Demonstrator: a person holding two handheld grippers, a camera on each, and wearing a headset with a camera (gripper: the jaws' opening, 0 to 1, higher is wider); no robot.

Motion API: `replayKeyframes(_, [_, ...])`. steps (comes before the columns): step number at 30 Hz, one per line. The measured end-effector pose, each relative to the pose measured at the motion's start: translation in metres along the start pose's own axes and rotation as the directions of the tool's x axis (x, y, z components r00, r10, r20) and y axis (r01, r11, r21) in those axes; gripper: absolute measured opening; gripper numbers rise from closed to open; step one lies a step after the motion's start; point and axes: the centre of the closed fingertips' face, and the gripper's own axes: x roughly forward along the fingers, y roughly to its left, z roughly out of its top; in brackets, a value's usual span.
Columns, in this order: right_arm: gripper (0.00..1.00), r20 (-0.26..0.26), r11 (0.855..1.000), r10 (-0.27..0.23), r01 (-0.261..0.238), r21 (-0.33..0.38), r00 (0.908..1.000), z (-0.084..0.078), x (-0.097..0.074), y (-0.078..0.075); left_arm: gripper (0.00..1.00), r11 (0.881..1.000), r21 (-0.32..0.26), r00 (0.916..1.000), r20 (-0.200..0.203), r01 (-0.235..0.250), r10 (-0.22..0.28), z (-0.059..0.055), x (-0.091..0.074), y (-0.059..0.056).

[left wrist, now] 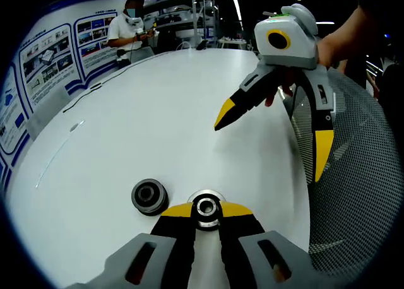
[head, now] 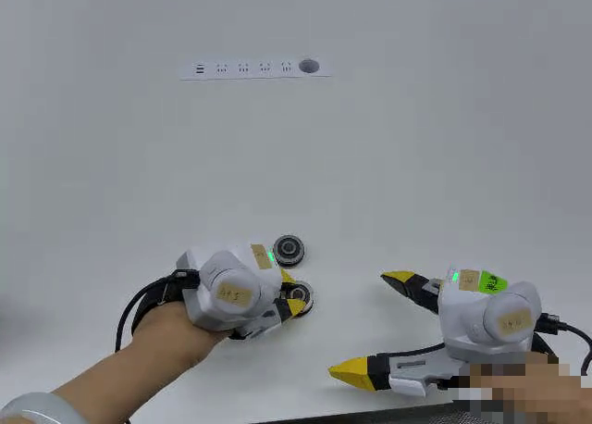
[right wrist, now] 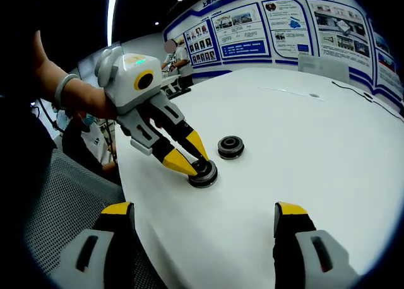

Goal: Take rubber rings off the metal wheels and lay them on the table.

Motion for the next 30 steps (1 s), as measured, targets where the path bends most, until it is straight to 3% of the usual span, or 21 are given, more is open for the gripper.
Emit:
replayKeyframes(16, [0.88,0.046,0.992,0.068,-0.072,0.103,0.9967,0.013,0.012,0.009,0.13,1.0,-0.002,0.9997,-0.002,0.023,-0.023,0.0,0.0,0.001])
replayKeyframes(21, [0.87,0.074,0.978,0.097,-0.109,0.176,0.9925,0.02,0.017,0.013,0.12,1.0,0.001,0.9996,-0.002,0.027,-0.027,0.0,0.0,0.0])
replayKeyframes(30, [0.86,0.123,0.94,0.147,-0.177,0.291,0.9815,0.032,0.028,0.017,0.12,1.0,0.003,0.9996,-0.002,0.029,-0.029,0.0,0.0,0.0])
